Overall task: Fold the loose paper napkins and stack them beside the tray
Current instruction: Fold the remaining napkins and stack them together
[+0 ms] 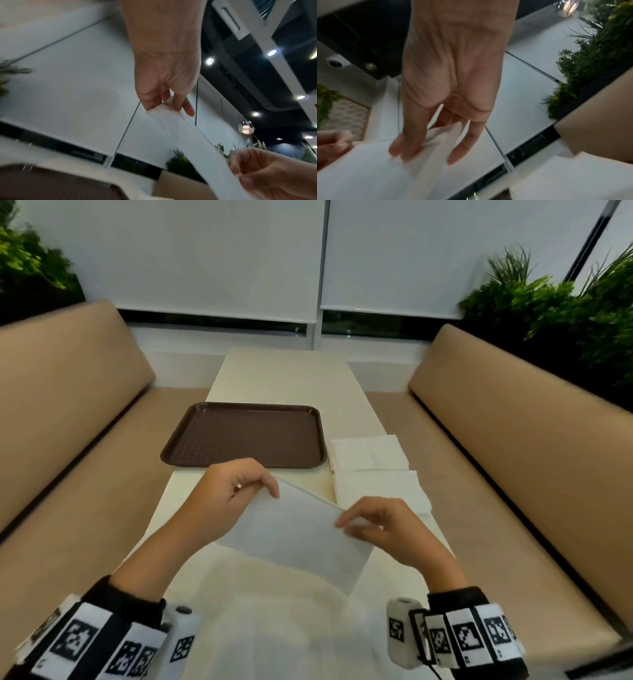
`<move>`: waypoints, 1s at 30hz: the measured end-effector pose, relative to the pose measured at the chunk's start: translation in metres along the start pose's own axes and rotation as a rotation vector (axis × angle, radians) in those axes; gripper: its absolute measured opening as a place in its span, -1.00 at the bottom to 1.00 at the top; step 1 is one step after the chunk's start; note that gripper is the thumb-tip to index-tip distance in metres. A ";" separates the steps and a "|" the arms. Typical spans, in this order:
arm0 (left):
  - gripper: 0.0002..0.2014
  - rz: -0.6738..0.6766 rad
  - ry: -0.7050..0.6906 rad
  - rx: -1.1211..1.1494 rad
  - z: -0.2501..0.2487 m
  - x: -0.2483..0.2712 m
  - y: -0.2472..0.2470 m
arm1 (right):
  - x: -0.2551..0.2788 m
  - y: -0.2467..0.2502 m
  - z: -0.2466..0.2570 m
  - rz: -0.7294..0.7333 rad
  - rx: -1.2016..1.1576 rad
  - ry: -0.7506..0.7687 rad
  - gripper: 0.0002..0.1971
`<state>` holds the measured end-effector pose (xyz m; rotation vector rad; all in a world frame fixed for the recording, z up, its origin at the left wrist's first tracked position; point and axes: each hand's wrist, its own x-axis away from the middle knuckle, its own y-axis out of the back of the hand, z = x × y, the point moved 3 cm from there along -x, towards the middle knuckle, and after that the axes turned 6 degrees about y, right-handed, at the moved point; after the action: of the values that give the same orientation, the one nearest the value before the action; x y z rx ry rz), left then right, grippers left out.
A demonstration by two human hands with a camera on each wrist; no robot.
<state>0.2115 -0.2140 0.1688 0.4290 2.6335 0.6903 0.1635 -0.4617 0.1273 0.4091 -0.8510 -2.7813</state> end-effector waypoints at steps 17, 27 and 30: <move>-0.62 0.110 0.702 -0.034 0.091 -0.144 -0.219 | -0.068 0.101 -0.194 -0.272 0.432 -0.586 -0.67; -0.65 0.250 0.560 -0.227 0.081 -0.112 -0.188 | -0.078 0.071 -0.159 -0.254 0.762 -0.658 -0.53; -0.74 0.245 0.467 -0.179 0.072 -0.062 -0.129 | -0.115 0.037 -0.112 -0.200 0.712 -0.449 -0.54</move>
<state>0.2727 -0.3164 0.0617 0.6051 2.9355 1.2242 0.3117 -0.5176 0.0827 -0.0543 -2.0133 -2.6897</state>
